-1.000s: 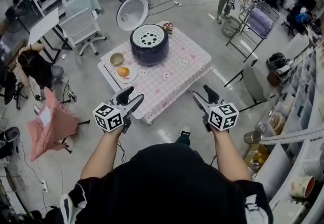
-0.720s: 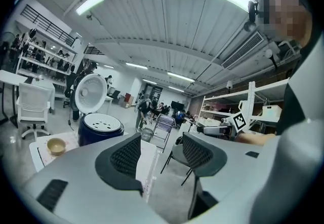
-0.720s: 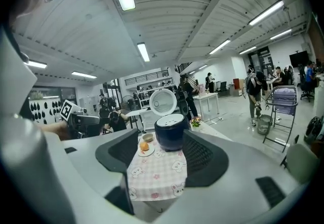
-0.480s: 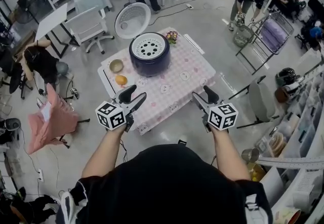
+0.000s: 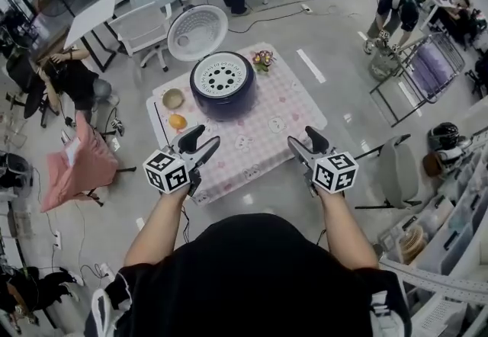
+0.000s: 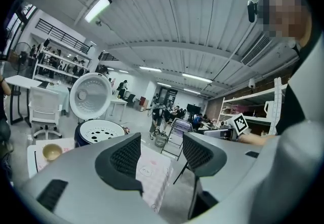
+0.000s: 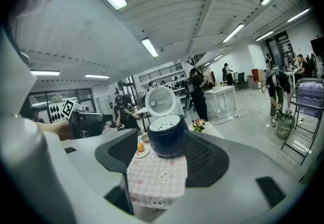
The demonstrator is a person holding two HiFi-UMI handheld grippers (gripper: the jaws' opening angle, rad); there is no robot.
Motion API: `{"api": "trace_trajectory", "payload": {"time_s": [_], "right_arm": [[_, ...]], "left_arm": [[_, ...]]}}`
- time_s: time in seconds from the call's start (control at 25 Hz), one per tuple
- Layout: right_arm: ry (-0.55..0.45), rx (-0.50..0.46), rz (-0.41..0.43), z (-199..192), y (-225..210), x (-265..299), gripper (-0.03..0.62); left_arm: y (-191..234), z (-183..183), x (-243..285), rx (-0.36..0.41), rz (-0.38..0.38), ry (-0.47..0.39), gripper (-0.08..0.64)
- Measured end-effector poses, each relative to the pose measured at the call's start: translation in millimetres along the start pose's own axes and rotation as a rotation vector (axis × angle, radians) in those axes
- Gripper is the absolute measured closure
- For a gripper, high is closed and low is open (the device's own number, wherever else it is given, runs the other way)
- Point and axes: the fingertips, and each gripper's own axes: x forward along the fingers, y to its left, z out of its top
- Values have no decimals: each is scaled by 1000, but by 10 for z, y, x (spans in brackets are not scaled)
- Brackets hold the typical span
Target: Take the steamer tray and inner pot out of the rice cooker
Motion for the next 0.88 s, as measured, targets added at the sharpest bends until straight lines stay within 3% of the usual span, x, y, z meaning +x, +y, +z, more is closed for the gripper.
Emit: {"api": "trace_trajectory", "payload": {"time_s": [0.36, 0.88], "right_arm": [[44, -32, 100, 235, -382, 154, 301], [77, -64, 182, 295, -332, 629, 293]], "left_arm": [[-118, 100, 378, -12, 79, -17, 293], [235, 26, 408, -32, 137, 0, 291]]}}
